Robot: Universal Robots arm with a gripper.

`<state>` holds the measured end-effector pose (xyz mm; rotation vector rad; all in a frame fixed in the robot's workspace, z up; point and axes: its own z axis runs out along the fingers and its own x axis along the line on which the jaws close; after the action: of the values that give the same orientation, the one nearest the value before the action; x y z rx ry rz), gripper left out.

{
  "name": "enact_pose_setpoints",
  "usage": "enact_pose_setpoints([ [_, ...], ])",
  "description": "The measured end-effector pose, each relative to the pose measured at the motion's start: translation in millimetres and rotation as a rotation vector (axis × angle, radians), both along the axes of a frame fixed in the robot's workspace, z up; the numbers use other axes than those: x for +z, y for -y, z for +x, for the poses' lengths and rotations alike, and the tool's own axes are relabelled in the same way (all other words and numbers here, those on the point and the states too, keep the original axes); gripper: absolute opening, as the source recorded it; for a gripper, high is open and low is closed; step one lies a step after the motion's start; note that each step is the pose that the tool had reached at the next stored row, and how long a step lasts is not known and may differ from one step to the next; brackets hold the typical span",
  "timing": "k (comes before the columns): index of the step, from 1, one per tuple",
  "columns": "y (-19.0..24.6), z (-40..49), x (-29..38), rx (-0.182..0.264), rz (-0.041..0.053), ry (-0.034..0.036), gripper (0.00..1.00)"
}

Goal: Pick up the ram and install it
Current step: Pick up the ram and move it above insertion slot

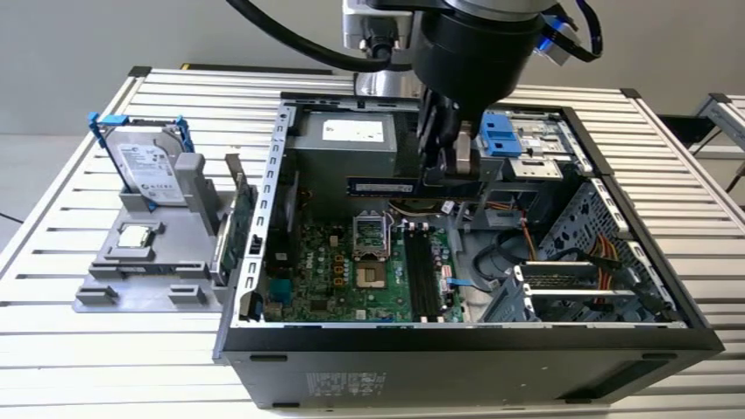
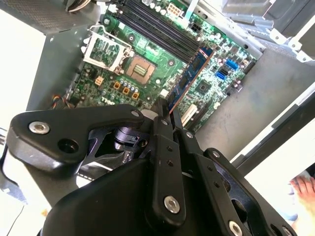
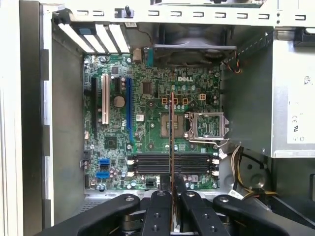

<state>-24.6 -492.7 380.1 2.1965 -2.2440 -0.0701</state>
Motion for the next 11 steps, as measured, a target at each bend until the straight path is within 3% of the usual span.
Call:
enact_pose_setpoints([
  [11, 0.0, 10.0, 0.0, 0.000, 0.0000, 0.0000, 0.00],
])
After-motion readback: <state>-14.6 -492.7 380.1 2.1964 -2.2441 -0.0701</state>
